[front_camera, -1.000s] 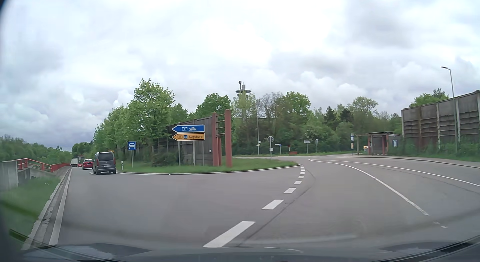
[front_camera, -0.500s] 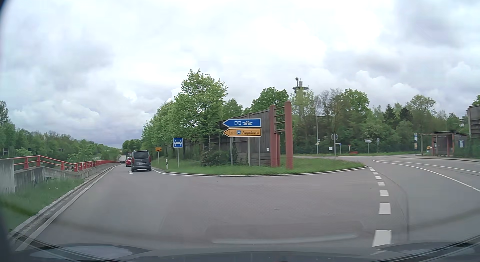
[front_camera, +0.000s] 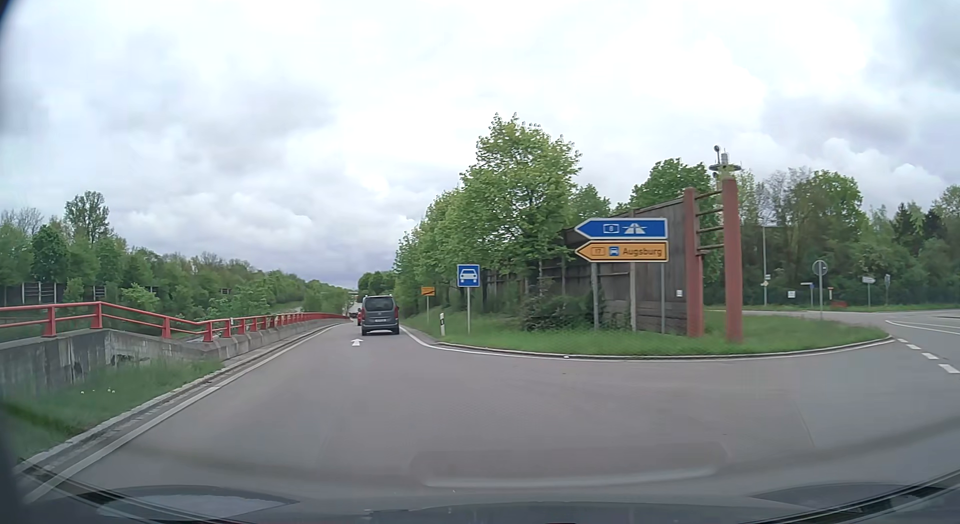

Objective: Follow the waypoints while adhering to traffic rules and regulations

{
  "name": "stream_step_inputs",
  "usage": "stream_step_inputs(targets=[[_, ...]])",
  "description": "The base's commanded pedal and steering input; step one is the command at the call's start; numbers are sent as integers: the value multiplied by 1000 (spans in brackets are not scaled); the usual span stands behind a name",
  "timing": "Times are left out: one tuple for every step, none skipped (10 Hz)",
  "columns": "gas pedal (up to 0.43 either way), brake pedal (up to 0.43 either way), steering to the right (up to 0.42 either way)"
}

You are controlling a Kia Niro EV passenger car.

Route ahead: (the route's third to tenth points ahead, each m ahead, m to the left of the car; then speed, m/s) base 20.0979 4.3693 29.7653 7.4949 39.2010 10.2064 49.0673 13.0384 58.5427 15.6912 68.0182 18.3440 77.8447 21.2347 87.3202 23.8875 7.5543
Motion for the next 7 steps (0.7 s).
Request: stream_step_inputs(targets=[[228, 12, -215], [228, 12, -194], [228, 12, -173], [240, 12, -155], [248, 12, -134], [260, 12, -116], [268, 12, -100]])
